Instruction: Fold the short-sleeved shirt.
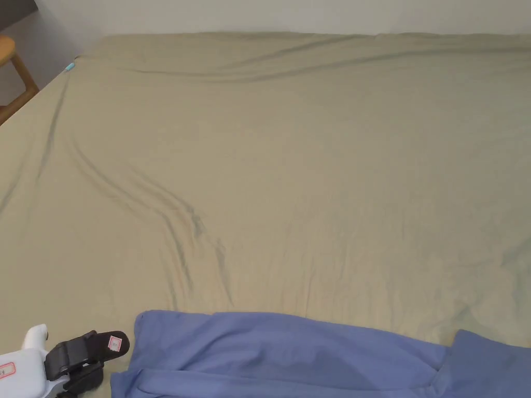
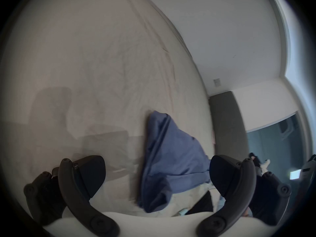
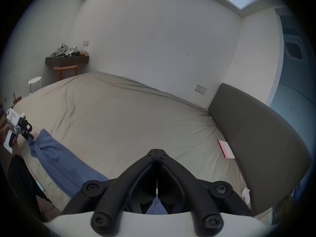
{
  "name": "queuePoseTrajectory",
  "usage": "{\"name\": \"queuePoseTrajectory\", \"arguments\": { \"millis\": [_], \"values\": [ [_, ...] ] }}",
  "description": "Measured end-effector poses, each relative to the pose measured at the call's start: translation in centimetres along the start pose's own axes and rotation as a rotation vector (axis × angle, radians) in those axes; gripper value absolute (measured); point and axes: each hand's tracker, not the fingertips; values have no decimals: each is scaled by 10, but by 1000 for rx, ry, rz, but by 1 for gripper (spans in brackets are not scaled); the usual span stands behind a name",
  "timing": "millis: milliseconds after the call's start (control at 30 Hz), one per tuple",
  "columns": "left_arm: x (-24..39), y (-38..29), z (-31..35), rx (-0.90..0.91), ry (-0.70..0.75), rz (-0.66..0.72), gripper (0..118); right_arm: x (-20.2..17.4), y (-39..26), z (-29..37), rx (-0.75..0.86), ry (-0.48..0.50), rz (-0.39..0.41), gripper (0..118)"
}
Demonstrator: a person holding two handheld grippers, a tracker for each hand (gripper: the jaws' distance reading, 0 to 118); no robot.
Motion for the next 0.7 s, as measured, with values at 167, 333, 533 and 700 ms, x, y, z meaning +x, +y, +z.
{"name": "queuePoseTrajectory", "arguments": {
  "millis": [167, 333, 533, 700],
  "values": [
    [9, -12, -34, -77, -249, 154, 116, -10, 4, 3, -11, 38, 3, 2],
    [39, -30, -73, -121, -263, 109, 28, -19, 8, 4, -15, 66, 10, 2],
    [27, -16, -78, -97, -18, 47, 9, -17, 14, 11, 2, 80, -3, 2],
    [90, -17, -69, -150, 262, -354, 9, -14, 17, 16, 16, 76, -3, 2]
  ]
}}
